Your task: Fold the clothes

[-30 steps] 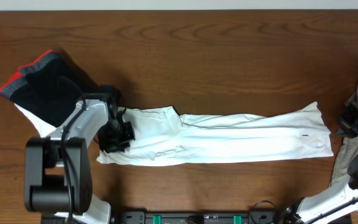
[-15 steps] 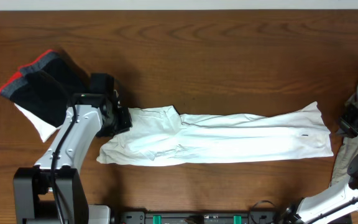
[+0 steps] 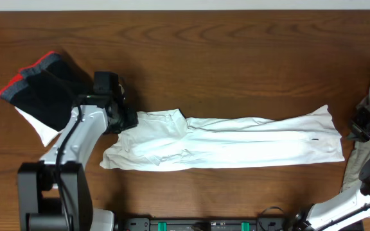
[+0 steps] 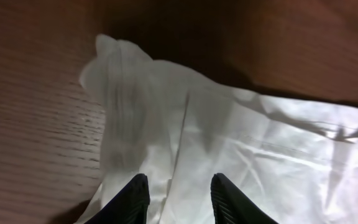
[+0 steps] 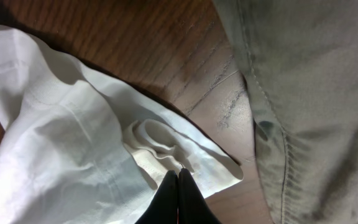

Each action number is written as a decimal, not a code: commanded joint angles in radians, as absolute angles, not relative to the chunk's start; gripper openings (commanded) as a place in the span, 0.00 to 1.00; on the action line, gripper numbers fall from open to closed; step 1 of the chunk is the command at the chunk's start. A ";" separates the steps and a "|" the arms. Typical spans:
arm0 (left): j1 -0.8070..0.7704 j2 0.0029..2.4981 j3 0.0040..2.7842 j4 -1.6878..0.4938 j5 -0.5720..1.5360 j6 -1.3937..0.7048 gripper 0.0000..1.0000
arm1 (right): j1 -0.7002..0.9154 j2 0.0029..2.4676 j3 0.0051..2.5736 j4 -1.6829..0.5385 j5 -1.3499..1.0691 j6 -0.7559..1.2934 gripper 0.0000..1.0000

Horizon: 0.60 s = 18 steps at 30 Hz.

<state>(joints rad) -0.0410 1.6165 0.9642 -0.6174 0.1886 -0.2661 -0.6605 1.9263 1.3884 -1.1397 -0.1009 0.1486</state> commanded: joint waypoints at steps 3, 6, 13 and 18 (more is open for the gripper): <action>-0.037 1.651 0.976 -0.615 0.247 -0.271 0.35 | -0.653 1.902 1.398 -1.137 -0.102 0.156 0.01; -0.037 1.652 0.971 -0.615 0.247 -0.271 0.34 | -0.653 1.902 1.398 -1.138 -0.103 0.156 0.01; -0.037 1.654 0.954 -0.615 0.277 -0.271 0.26 | -0.653 1.902 1.398 -1.137 -0.105 0.156 0.01; -0.039 1.654 0.950 -0.620 0.284 -0.271 0.22 | -0.653 1.902 1.398 -1.138 -0.105 0.156 0.01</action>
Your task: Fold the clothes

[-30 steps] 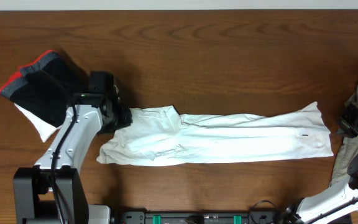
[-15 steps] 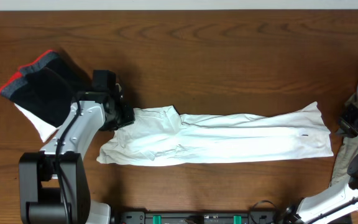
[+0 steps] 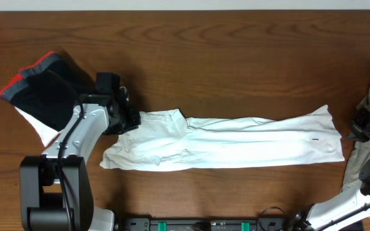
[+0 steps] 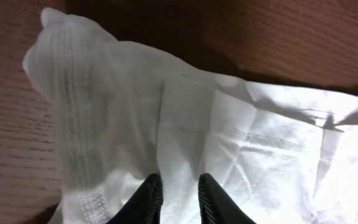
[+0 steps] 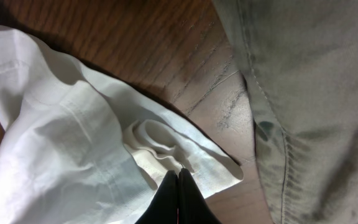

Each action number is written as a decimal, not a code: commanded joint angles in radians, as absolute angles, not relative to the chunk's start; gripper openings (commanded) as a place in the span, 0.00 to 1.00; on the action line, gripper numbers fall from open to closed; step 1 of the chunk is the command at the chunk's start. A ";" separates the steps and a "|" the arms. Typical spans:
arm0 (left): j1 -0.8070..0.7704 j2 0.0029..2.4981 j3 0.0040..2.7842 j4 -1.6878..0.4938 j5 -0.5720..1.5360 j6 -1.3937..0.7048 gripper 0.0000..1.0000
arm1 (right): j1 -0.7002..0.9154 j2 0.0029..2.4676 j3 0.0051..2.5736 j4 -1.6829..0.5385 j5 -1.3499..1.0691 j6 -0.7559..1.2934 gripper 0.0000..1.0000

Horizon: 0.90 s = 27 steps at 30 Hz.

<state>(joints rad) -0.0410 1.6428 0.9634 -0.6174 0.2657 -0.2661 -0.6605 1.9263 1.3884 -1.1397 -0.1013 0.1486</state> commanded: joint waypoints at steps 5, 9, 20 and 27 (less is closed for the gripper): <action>-0.039 1.654 0.950 -0.634 0.284 -0.271 0.20 | -0.653 1.902 1.398 -1.139 -0.105 0.156 0.01; -0.039 1.654 0.950 -0.645 0.278 -0.271 0.21 | -0.653 1.902 1.398 -1.139 -0.106 0.157 0.01; -0.039 1.654 0.922 -0.642 0.273 -0.271 0.10 | -0.653 1.902 1.398 -1.141 -0.110 0.157 0.01; -0.039 1.631 0.931 -0.672 0.347 -0.263 0.06 | -0.653 1.902 1.398 -1.142 -0.109 0.157 0.01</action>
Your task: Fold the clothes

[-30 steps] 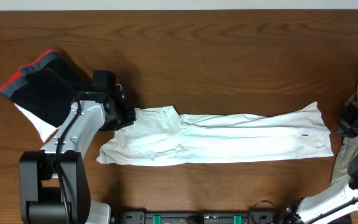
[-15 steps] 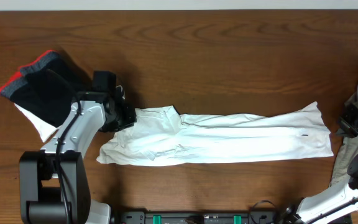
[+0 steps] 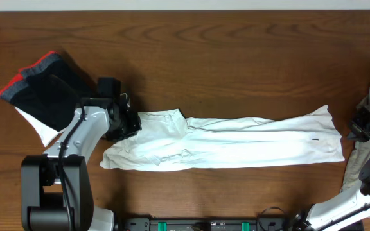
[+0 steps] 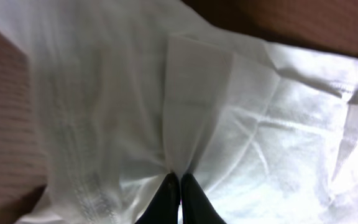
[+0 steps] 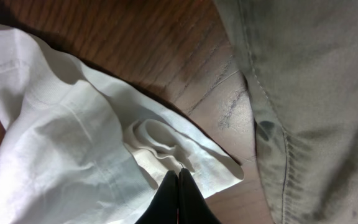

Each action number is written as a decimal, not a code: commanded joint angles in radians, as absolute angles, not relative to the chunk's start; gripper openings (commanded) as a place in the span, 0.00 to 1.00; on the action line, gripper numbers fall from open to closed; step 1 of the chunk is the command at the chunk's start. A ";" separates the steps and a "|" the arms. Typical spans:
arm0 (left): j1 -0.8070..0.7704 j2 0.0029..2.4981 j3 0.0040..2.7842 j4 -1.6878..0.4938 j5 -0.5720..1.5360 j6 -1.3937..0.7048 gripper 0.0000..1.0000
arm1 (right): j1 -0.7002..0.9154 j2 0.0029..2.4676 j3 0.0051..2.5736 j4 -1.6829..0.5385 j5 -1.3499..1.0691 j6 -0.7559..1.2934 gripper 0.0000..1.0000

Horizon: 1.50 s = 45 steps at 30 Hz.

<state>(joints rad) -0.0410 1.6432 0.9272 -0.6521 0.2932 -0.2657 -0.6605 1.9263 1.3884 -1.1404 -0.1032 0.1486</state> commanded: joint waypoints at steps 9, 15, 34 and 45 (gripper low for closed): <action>-0.039 1.539 0.931 -0.850 0.378 -0.252 0.06 | -0.653 1.902 1.398 -1.140 -0.109 0.157 0.01; -0.039 1.541 0.930 -0.862 0.215 -0.252 0.06 | -0.653 1.902 1.398 -1.140 -0.109 0.157 0.01; -0.039 1.630 0.901 -0.637 0.251 -0.252 0.37 | -0.653 1.902 1.398 -1.142 -0.109 0.157 0.01; -0.040 1.648 0.901 -0.603 0.333 -0.252 0.25 | -0.653 1.902 1.398 -1.142 -0.110 0.157 0.01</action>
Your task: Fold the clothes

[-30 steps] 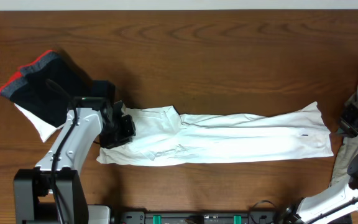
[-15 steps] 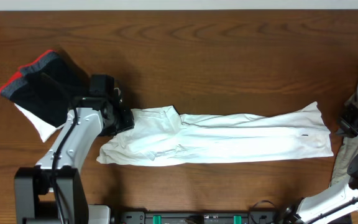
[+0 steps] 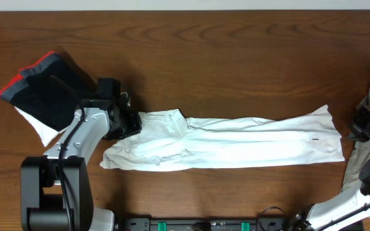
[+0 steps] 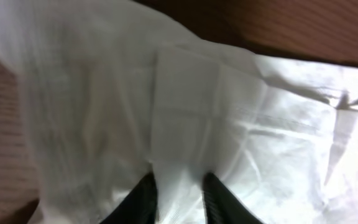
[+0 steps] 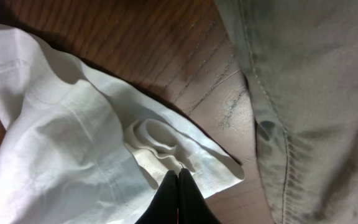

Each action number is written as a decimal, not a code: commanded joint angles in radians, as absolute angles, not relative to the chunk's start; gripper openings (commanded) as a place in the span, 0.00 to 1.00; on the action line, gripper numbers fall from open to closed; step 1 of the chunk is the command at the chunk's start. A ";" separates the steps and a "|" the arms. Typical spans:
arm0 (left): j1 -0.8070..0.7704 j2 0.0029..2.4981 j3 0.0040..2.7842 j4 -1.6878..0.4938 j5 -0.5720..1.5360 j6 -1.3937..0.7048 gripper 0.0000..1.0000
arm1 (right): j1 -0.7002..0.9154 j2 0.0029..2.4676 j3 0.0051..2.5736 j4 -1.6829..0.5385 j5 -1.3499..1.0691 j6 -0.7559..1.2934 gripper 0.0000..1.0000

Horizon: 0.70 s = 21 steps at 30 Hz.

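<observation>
White trousers (image 3: 236,142) lie flat along the table, waist to the left and leg ends to the right. My left gripper (image 3: 131,122) is at the waist's upper left corner. In the left wrist view it (image 4: 179,186) is open, with the blurred white waist cloth (image 4: 185,118) lying between its dark fingers (image 4: 145,190). My right gripper (image 3: 356,131) is at the leg ends. In the right wrist view it (image 5: 179,177) is shut on a bunched fold of the white hem (image 5: 157,140).
A dark garment with red trim (image 3: 40,86) lies on a white piece (image 3: 38,128) at the left, behind my left arm. An olive-grey garment covers the right table edge, and it (image 5: 316,93) sits just right of the hem.
My left gripper was shut on the waist cloth and now stands open, cloth still between its fingers. The trousers and the right gripper have not moved.
My left gripper stood open over the waist corner, then sat further onto the cloth with its fingers narrower, then was shut on a fold. Now it is open again. My right gripper stayed shut on the hem throughout, and the trousers lay unchanged.
</observation>
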<state>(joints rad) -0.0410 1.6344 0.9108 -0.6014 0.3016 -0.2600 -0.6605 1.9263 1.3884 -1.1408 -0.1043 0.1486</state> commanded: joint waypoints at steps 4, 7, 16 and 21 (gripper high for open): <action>-0.050 1.648 0.901 -0.603 0.332 -0.251 0.19 | -0.653 1.902 1.398 -1.142 -0.110 0.157 0.01; -0.059 1.648 0.901 -0.604 0.332 -0.249 0.09 | -0.653 1.902 1.398 -1.142 -0.113 0.157 0.01; -0.060 1.612 0.910 -0.672 0.329 -0.249 0.06 | -0.653 1.902 1.398 -1.141 -0.113 0.156 0.01; -0.060 1.483 0.929 -0.848 0.277 -0.264 0.06 | -0.653 1.902 1.398 -1.137 -0.113 0.156 0.01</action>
